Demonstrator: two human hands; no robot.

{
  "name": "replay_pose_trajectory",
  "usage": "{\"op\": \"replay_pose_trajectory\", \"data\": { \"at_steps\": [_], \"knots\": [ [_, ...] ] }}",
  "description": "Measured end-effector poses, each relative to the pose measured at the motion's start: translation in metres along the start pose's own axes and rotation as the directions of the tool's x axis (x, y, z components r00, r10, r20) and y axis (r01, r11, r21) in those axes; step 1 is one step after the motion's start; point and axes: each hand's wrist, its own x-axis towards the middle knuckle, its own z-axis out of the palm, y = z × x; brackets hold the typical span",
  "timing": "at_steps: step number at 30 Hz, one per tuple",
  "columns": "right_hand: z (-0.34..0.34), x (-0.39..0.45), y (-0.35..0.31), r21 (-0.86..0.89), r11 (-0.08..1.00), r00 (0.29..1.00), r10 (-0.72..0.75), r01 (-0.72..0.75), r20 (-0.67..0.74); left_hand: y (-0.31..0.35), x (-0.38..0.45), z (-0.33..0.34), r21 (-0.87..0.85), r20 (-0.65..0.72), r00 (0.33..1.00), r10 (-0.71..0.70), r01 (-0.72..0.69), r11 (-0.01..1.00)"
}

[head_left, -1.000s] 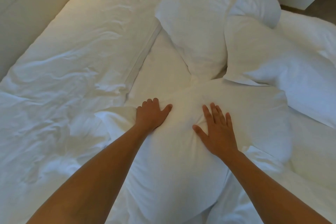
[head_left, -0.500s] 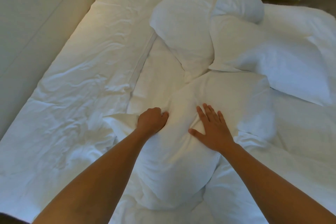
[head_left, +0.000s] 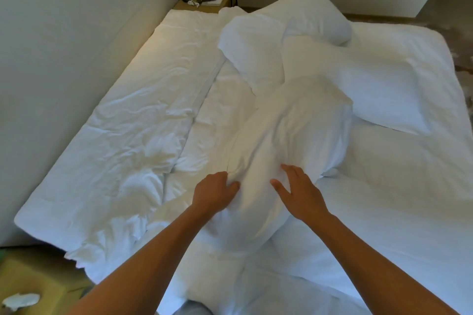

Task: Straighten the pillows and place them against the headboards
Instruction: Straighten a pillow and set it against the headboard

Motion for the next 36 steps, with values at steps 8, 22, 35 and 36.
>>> {"op": "replay_pose_trajectory", "data": {
  "at_steps": [8,22,35,36],
  "knots": [
    [-0.04,-0.031,-0.036,-0.174,0.932,0.93,-0.342,0.318,-0.134,0.016,-0.127,0.045,-0.165,-0.024,1.0,-0.02,0.016,0.986],
    [-0.017,-0.019,-0.099,-0.306,0.826,0.879,-0.465,0.474,0.106,-0.034,-0.196,0.04,-0.299,-0.104,0.992,-0.069,0.035,0.954],
    [-0.015,-0.081,-0.238,-0.031,0.936,0.846,-0.331,0.351,-0.418,-0.155,-0.161,-0.132,-0.109,-0.454,0.888,0.072,-0.135,0.985],
    [-0.013,-0.09,-0.254,0.018,0.929,0.827,-0.32,0.369,-0.462,-0.163,-0.16,-0.146,-0.117,-0.485,0.871,0.072,-0.146,0.982]
  ]
}}
